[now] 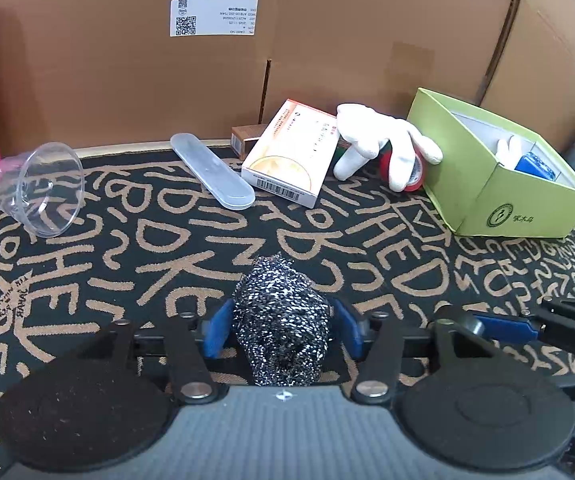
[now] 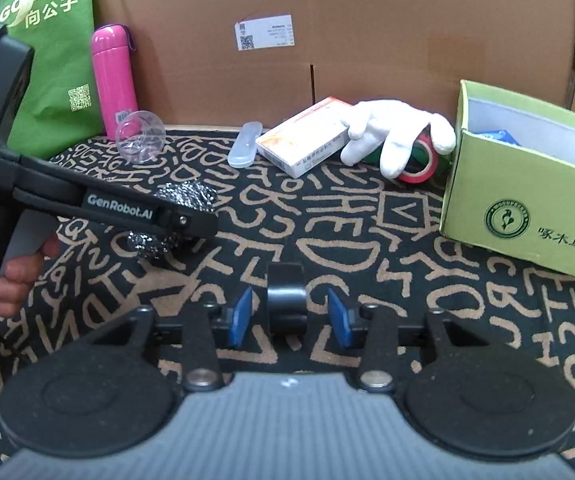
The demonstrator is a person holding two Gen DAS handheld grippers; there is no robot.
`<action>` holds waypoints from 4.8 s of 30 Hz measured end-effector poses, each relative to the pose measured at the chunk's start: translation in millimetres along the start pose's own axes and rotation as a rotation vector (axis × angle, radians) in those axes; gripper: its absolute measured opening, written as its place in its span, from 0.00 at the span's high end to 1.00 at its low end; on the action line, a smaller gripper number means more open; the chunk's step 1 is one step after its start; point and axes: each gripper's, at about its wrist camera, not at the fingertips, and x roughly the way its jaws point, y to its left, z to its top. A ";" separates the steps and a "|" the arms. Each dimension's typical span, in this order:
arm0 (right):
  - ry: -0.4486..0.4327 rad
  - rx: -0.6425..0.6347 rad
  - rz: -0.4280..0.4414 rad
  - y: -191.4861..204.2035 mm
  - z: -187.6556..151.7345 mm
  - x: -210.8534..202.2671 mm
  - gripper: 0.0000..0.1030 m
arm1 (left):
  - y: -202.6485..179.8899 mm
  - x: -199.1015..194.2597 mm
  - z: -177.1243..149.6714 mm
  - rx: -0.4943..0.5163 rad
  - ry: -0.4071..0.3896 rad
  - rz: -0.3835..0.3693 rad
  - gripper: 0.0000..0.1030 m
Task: Organize objects
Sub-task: 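Grasp the steel wool scrubber with the left tool while the right grasps the black tape roll, then lower the scrubber and tape roll into the lime-green box and open both tools, then grasp the clear plastic cup with the left tool while the right grasps the clear tube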
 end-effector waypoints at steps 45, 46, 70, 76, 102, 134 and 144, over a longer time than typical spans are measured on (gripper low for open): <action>-0.211 0.176 -0.459 -254.7 61.2 -73.6 0.83 | -229.5 110.5 148.1 0.177 -0.052 -0.278 0.60; -0.210 0.174 -0.454 -256.0 60.2 -69.7 0.83 | -229.6 113.5 148.5 0.177 -0.053 -0.277 0.59; -0.453 0.083 -0.349 -162.0 55.0 -137.9 0.01 | -145.6 0.1 95.7 0.055 -0.194 -0.202 0.08; -0.427 0.017 -0.269 -109.1 50.0 -121.1 0.00 | -92.6 -21.7 52.1 0.053 -0.178 -0.078 0.08; -0.140 -0.044 0.035 73.7 105.2 95.0 0.36 | 141.3 20.7 39.7 -0.254 -0.108 0.340 0.36; -0.014 -0.040 -0.022 38.7 35.6 20.6 0.74 | 67.3 -5.6 12.8 -0.013 -0.052 0.050 0.94; -0.003 0.051 -0.101 -2.5 -8.6 -15.0 0.74 | -3.0 -3.9 -3.4 0.141 -0.036 0.001 0.94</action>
